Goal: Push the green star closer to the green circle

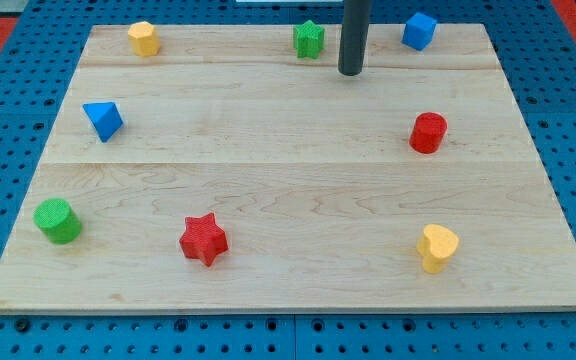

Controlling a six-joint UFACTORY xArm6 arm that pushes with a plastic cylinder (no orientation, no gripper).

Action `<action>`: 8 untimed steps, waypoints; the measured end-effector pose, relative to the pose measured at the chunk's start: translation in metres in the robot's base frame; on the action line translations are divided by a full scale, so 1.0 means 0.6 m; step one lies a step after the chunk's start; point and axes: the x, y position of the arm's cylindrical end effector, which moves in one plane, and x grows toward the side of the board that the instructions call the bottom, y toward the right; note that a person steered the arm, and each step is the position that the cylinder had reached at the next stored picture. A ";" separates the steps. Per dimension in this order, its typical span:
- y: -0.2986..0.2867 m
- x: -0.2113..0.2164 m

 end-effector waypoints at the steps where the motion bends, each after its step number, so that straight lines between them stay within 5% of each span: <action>1: 0.001 -0.059; 3: -0.015 -0.139; 4: -0.032 -0.089; 8: -0.208 -0.115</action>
